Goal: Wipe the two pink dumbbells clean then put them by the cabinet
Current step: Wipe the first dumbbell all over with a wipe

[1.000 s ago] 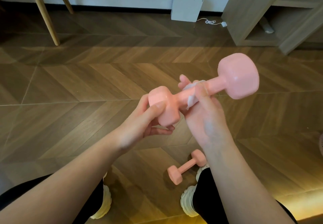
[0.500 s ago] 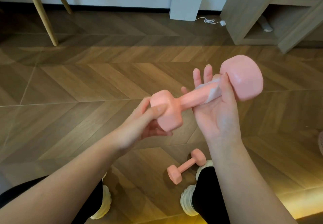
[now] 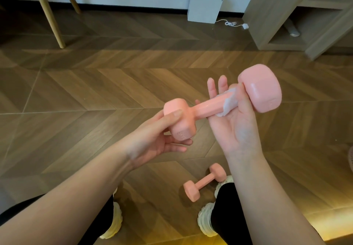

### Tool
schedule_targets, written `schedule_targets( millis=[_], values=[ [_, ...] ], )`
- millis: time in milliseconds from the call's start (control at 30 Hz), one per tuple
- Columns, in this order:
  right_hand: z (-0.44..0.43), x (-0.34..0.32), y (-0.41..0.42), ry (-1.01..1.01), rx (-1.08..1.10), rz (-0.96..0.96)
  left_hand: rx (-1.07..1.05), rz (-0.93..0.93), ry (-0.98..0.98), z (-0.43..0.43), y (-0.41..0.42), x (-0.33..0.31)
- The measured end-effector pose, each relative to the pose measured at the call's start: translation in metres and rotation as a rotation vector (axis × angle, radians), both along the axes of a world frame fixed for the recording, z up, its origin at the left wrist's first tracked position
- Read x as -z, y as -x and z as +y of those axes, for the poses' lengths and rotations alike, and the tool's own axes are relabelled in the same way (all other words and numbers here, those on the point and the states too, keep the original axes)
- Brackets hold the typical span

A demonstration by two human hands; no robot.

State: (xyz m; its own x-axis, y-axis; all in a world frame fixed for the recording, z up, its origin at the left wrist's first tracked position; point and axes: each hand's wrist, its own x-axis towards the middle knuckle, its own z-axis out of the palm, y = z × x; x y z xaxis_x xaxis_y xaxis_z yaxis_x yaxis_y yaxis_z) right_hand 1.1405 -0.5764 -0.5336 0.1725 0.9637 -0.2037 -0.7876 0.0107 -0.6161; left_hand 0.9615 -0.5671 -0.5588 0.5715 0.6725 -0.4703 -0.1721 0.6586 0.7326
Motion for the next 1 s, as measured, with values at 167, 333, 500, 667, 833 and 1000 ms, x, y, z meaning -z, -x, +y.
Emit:
schedule_targets(
  millis=[167, 333, 500, 667, 833, 1000],
  values=[
    [-0.004, 0.000, 0.010, 0.043, -0.072, -0.392, -0.070, -0.013, -0.026, -0.004, -0.002, -0.001],
    [-0.013, 0.016, 0.032, 0.122, -0.264, -0.637, -0.026, -0.059, -0.067, -0.002, -0.005, -0.005],
    [-0.010, 0.019, 0.034, 0.152, -0.300, -0.576, -0.022, 0.004, -0.095, -0.001, -0.001, -0.005],
    [-0.006, 0.013, 0.030, 0.166, -0.232, -0.482, -0.010, 0.019, -0.090, -0.002, 0.003, -0.003],
    [0.000, 0.000, 0.012, 0.115, 0.011, -0.226, -0.022, 0.032, -0.077, -0.002, 0.003, 0.000],
    [0.005, 0.000, 0.003, 0.160, 0.102, -0.006, -0.098, 0.145, -0.226, -0.006, -0.004, 0.006]
  ],
)
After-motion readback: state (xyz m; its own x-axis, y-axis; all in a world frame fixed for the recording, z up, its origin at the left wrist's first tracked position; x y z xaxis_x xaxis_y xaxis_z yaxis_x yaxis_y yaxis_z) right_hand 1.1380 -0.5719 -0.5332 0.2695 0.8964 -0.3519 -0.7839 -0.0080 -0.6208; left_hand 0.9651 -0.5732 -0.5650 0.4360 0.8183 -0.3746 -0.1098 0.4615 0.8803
